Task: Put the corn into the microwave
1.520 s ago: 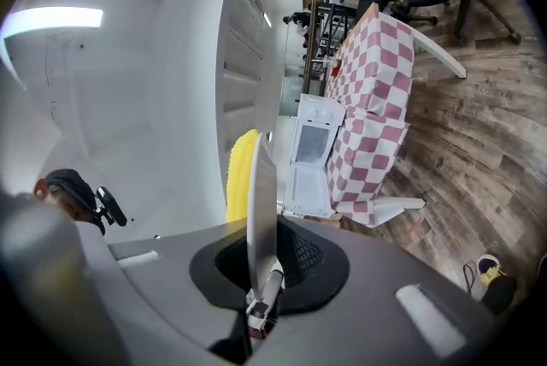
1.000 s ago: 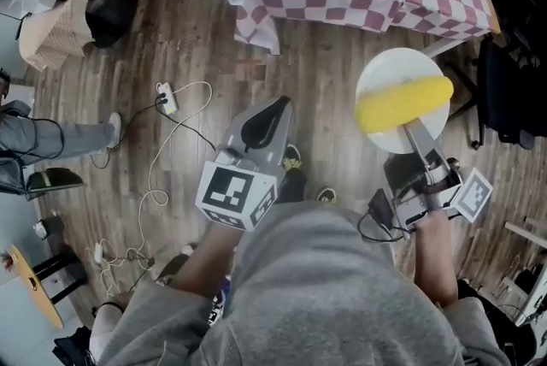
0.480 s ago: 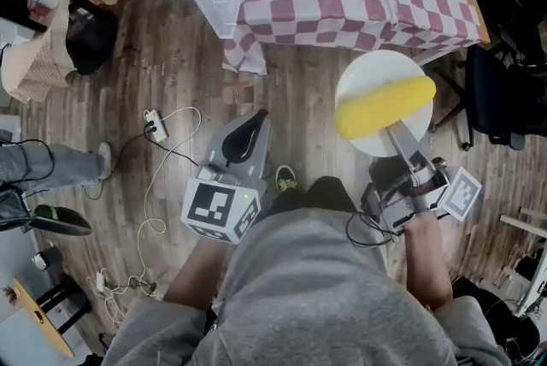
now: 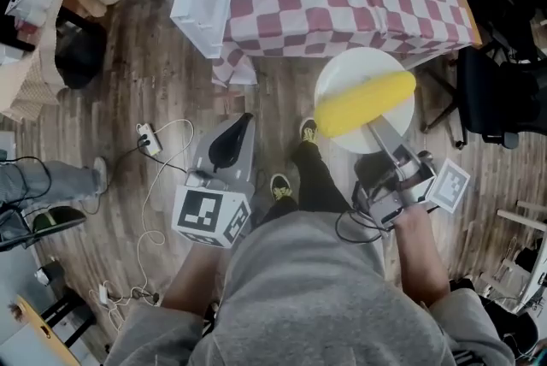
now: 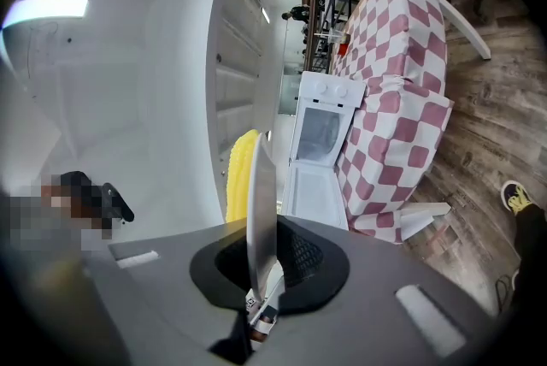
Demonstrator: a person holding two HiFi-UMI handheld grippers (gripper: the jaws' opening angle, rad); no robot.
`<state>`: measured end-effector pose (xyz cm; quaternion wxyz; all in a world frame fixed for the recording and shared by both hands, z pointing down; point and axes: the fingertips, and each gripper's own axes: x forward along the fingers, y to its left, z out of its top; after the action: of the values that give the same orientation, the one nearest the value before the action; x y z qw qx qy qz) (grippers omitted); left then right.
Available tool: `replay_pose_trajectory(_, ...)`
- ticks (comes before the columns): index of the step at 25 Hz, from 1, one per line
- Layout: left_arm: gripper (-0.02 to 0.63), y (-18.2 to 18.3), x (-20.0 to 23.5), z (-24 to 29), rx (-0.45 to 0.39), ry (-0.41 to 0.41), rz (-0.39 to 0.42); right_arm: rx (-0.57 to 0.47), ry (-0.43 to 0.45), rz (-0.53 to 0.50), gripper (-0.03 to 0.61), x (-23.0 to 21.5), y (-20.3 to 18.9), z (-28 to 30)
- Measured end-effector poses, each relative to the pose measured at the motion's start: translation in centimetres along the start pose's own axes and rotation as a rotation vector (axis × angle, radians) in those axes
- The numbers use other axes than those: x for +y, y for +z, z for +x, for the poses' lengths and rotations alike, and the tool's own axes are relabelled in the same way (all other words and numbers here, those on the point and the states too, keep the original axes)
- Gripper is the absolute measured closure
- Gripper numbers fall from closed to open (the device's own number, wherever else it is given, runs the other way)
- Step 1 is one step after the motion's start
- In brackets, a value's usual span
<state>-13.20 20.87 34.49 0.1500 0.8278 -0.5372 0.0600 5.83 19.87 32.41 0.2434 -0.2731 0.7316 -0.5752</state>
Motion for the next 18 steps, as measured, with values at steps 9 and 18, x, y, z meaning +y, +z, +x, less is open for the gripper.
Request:
replay_pose_trajectory(9,0.603,3.1,0.9,7.2,-0.020,0.033,0.015,-0.003,-0.005,-0.004,0.569,-2.1,6.4,3.3)
replay_pose_trajectory(18,0.603,7.0,1.2,14.5,-0.038,0.072,0.052,-0.037,-0.020,-0.047,0.569,-3.6,13.1,6.9)
